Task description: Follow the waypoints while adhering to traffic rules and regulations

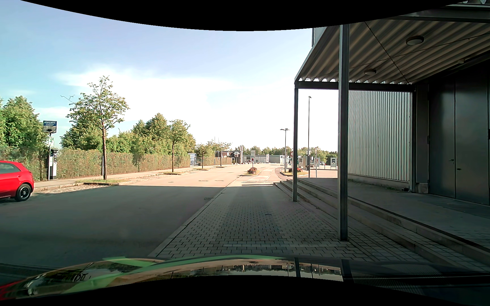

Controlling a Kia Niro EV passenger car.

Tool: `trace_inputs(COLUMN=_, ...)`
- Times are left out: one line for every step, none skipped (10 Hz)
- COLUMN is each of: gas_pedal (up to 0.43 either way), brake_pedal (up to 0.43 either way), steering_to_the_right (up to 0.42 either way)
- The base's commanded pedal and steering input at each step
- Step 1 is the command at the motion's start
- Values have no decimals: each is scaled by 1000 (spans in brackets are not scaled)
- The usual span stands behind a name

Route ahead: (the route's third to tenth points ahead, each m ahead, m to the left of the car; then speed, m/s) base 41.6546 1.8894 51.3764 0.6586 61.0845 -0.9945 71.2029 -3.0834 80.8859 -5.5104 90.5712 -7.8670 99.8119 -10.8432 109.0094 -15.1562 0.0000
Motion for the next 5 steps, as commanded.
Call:
trace_inputs(gas_pedal=0, brake_pedal=226, steering_to_the_right=-68)
trace_inputs(gas_pedal=0, brake_pedal=226, steering_to_the_right=-67)
trace_inputs(gas_pedal=0, brake_pedal=226, steering_to_the_right=-68)
trace_inputs(gas_pedal=0, brake_pedal=226, steering_to_the_right=-67)
trace_inputs(gas_pedal=0, brake_pedal=226, steering_to_the_right=-68)
